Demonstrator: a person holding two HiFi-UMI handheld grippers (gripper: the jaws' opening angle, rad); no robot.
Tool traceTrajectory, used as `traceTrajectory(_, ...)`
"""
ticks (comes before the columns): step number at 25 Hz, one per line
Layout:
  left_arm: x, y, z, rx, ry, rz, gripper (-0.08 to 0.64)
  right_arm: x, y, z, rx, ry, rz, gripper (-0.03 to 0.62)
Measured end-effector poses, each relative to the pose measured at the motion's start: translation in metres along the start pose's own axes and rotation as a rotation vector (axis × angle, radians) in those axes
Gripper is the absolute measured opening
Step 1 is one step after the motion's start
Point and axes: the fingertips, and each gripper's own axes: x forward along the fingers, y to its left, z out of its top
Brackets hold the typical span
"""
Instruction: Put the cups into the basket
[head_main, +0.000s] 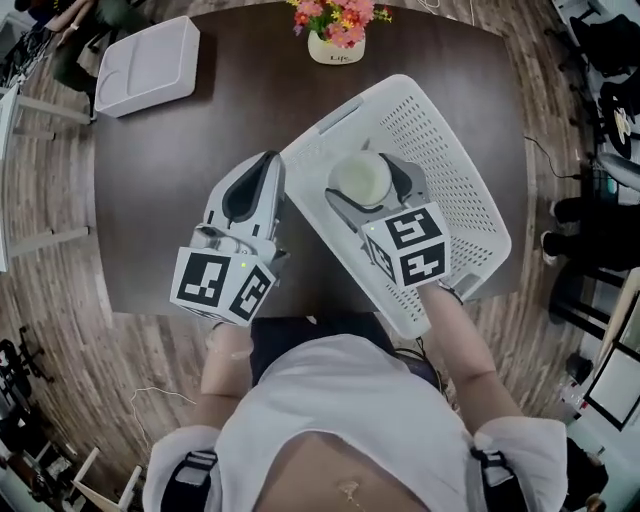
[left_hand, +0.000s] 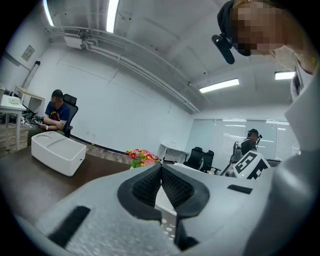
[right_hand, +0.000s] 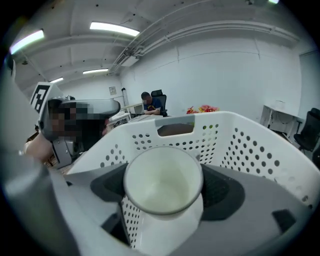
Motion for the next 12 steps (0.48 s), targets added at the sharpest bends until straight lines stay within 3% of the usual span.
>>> traceTrajectory(12,-0.010,0.025,-0.014,-0.052,-0.001,0.083,0.009,0.041,0.005,-0.044,-0.052,0.094,0.007,0.434)
